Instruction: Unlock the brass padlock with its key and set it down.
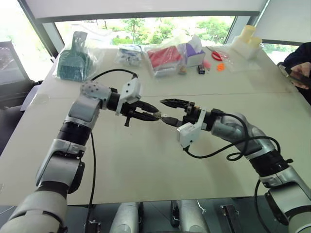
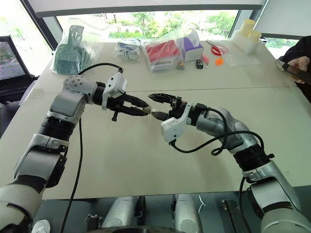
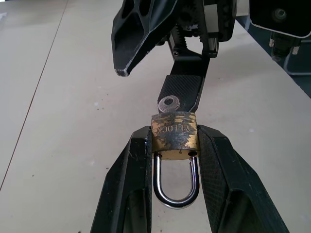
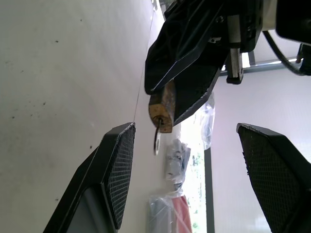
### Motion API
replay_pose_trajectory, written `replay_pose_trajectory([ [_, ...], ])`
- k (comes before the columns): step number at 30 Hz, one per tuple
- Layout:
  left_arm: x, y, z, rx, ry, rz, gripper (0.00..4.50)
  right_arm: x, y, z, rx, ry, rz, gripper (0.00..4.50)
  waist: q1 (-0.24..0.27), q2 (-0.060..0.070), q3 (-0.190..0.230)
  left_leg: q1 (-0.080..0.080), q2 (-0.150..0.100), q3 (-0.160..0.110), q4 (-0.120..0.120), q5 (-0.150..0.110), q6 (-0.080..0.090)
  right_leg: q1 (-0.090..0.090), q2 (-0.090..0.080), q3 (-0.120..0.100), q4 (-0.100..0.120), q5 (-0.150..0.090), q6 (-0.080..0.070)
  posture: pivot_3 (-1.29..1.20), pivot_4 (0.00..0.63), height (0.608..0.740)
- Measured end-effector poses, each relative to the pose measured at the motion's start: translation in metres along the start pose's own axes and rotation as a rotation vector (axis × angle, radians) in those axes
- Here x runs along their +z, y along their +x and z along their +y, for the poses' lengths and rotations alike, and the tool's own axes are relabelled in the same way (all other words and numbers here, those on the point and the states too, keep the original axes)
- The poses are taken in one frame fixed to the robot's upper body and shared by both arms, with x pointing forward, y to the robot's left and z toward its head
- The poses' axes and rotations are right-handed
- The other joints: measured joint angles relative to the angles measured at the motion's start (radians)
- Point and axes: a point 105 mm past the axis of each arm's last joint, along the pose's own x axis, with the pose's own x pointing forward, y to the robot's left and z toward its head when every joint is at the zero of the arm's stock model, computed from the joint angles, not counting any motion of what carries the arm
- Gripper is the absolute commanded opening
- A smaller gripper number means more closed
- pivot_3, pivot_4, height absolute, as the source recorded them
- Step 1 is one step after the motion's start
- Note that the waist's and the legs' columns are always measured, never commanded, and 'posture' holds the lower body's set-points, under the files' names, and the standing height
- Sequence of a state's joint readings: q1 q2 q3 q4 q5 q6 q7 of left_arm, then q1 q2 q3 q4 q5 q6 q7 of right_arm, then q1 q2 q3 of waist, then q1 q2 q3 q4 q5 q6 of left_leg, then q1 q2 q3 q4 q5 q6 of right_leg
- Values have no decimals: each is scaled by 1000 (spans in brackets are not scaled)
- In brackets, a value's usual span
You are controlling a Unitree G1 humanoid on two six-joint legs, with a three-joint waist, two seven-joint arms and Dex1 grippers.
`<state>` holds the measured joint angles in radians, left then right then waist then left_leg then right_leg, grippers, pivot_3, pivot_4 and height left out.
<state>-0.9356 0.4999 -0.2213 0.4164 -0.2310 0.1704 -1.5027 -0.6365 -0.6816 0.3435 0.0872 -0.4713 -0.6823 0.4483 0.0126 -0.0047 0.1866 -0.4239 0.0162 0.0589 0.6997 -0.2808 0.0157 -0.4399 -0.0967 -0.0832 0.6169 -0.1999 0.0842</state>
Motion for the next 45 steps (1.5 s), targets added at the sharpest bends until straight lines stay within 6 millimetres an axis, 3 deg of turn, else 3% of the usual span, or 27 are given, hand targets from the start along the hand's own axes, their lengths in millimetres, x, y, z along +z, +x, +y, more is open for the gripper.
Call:
replay_pose_trajectory([
  [6,0,0,0,0,-8,-1,736,4,2,3,6,-14,-26,3361,-3,0,0,0,0,0,0,0,0,0,0,0,0,0,0,0,150,740],
  [7,0,0,0,0,-10,-1,736,4,3,3,6,-14,-28,3123,-3,0,0,0,0,0,0,0,0,0,0,0,0,0,0,0,150,740],
  [9,0,0,0,0,-16,-1,736,5,4,4,7,-18,-35,2525,-3,0,0,0,0,0,0,0,0,0,0,0,0,0,0,0,150,740],
  [11,2,-1,1,3,-16,-16,736,4,5,4,15,-27,-37,1343,-2,0,0,0,0,0,0,0,0,0,0,0,0,0,0,0,150,740],
  [14,4,-3,2,12,-17,-31,736,3,6,7,23,-32,-40,27,-2,0,0,0,0,0,0,0,0,0,0,0,0,0,0,0,150,740],
  [23,4,-5,3,23,-43,-34,736,1,9,5,25,-45,-50,27,-2,0,0,0,0,0,0,0,0,0,0,0,0,0,0,0,150,740],
  [25,4,-6,3,25,-48,-32,1758,1,9,5,25,-45,-50,0,-3,0,0,0,0,0,0,0,0,0,0,0,0,0,0,0,150,740],
  [27,4,-6,3,31,-51,-28,2432,2,9,6,26,-44,-51,0,-3,0,0,0,0,0,0,0,0,0,0,0,0,0,0,0,150,740],
  [28,5,-7,3,38,-52,-25,3073,2,9,6,25,-43,-51,0,-3,0,0,0,0,0,0,0,0,0,0,0,0,0,0,0,150,740],
  [31,7,-16,6,81,-62,-34,4448,1,10,6,24,-38,-47,0,-5,0,0,0,0,0,0,0,0,0,0,0,1,0,0,0,150,740],
  [35,15,-31,4,115,-73,-58,4448,1,10,6,25,-36,-44,0,-5,0,0,0,0,0,0,0,0,0,0,0,1,0,0,0,150,740],
  [42,14,-36,-3,138,-109,-69,1184,-1,10,7,28,-30,-38,0,-3,0,0,0,0,0,0,0,0,0,0,0,1,0,0,0,150,740],
  [45,2,-32,-10,131,-131,-59,43,-1,10,7,28,-29,-38,0,-5,0,0,1,0,0,0,0,0,0,0,0,1,0,0,0,150,740],
])
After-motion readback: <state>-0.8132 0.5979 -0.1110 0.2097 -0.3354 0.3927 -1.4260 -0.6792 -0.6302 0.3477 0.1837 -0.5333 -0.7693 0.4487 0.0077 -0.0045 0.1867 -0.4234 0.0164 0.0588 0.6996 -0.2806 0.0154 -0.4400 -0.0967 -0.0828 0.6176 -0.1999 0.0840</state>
